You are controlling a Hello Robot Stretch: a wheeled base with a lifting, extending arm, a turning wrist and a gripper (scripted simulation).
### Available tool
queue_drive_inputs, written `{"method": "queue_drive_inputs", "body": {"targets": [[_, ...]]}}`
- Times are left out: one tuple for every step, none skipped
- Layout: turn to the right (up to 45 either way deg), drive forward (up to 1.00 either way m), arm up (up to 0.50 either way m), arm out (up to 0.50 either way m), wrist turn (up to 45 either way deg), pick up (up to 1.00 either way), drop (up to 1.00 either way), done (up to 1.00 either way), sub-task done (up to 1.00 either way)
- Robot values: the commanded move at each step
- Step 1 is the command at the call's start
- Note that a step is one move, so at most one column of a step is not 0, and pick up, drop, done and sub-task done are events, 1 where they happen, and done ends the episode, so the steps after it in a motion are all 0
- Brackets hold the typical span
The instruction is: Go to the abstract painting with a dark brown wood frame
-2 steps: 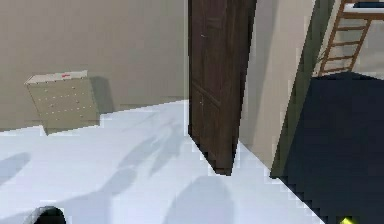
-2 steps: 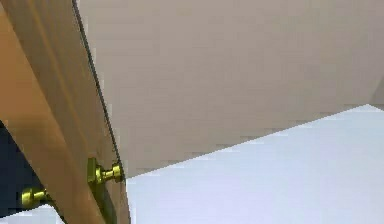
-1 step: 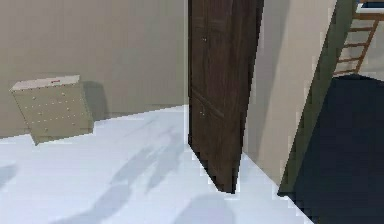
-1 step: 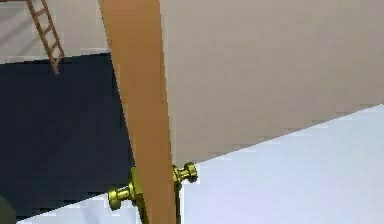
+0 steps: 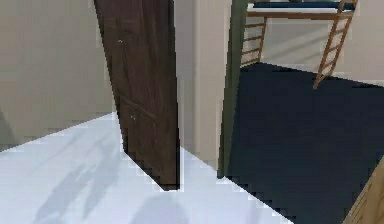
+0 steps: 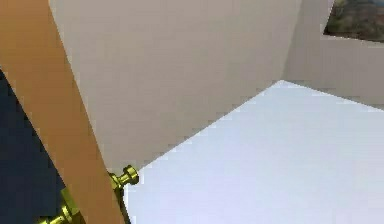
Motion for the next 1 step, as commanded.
{"method": "queue_drive_inputs", "body": {"targets": [[0.0, 0.20, 0.00, 0.00, 0.0, 0.00, 0.00, 0.00, 0.00]]}}
